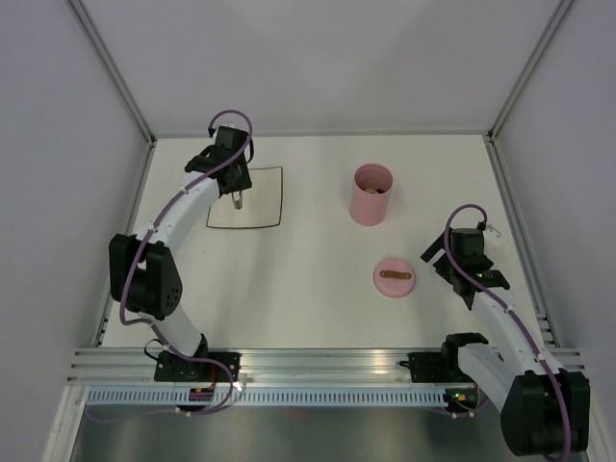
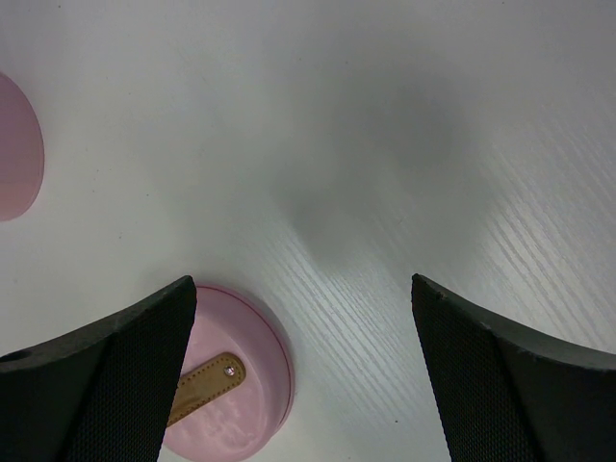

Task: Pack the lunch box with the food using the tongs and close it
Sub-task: Pick up the fake food from the plate, then place the fake food in the packing box, then place the clamp on the plate, then pick up the box lid from the center of the board, then close the box lid on the packing box.

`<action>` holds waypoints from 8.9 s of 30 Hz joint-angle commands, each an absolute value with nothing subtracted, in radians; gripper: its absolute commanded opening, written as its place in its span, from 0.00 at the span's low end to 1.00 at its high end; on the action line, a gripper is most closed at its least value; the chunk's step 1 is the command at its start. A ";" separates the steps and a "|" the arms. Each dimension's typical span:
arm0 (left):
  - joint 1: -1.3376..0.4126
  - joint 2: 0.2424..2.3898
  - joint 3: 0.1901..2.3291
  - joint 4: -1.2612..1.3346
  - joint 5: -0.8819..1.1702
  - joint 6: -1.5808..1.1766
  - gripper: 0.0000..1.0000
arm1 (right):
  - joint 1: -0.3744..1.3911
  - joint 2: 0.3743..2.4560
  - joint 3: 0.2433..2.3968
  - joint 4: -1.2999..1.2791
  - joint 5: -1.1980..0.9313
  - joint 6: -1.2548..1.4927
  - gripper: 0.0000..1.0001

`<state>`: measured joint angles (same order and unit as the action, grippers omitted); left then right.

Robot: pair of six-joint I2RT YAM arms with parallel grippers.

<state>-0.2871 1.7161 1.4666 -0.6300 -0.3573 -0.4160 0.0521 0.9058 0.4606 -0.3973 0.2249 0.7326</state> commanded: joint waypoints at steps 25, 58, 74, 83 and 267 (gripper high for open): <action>-0.804 1.698 1.862 -0.684 -0.034 -0.340 0.25 | 0.049 0.707 0.430 -0.542 0.307 0.867 0.98; -0.805 1.767 1.873 -0.681 -0.089 -0.333 0.60 | 0.049 0.712 0.420 -0.525 0.316 0.842 0.98; -0.772 1.338 1.486 -0.710 -0.561 -0.362 0.56 | 0.048 0.715 0.411 -0.505 0.282 0.839 0.98; -0.632 1.063 1.059 -0.612 -0.574 -0.473 0.52 | 0.048 0.755 0.402 -0.442 0.229 0.819 0.98; -0.758 1.246 1.137 -0.606 -0.152 -0.385 0.89 | 0.523 1.833 2.120 -1.250 0.514 0.315 0.00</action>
